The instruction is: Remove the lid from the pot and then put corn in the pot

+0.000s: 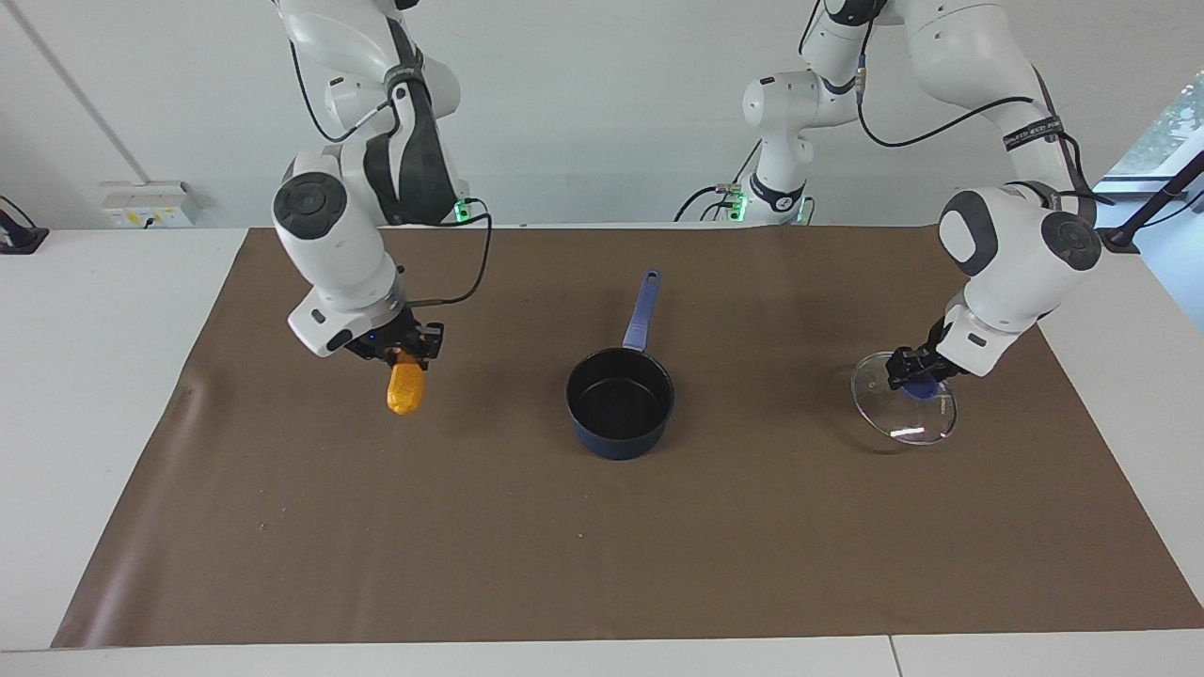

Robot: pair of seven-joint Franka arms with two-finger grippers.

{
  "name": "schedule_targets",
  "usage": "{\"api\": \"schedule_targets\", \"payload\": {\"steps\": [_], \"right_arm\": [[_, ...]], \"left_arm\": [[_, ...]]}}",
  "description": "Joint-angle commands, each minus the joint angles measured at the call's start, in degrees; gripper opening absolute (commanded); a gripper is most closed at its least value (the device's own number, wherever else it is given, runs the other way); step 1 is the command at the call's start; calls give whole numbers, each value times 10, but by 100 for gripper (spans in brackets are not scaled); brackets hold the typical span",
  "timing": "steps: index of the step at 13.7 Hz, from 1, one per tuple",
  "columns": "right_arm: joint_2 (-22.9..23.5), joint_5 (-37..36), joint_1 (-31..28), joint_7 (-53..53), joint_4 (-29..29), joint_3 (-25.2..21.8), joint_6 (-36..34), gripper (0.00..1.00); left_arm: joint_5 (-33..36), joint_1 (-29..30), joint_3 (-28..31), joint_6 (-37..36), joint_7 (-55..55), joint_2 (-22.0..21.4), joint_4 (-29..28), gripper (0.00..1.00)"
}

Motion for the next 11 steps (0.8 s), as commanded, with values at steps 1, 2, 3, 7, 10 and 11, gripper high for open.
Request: {"api": "schedule_targets", "payload": {"steps": [1,2,3,7,10,11], "right_arm": [[64,30,59,94,81,0,-17,0],[79,32,89,121,106,0,-16,0],[100,32,113,141,139,0,-18,0],[206,30,171,193,238,1,-2,0],[216,32,183,214,227,1,49,0],[216,32,184,214,211,1,64,0]], "left_arm": [[-5,7,-5,23,5,-29,-46,0],[-5,8,-5,25,5,-29,-54,0],[-5,8,-5,34,5,-30,-65,0],[-4,14,-5,58,8,-32,-85,0],[-4,14,-6,65,18,-31,-90,0],[-4,14,-6,71,19,-31,-93,0]]}}
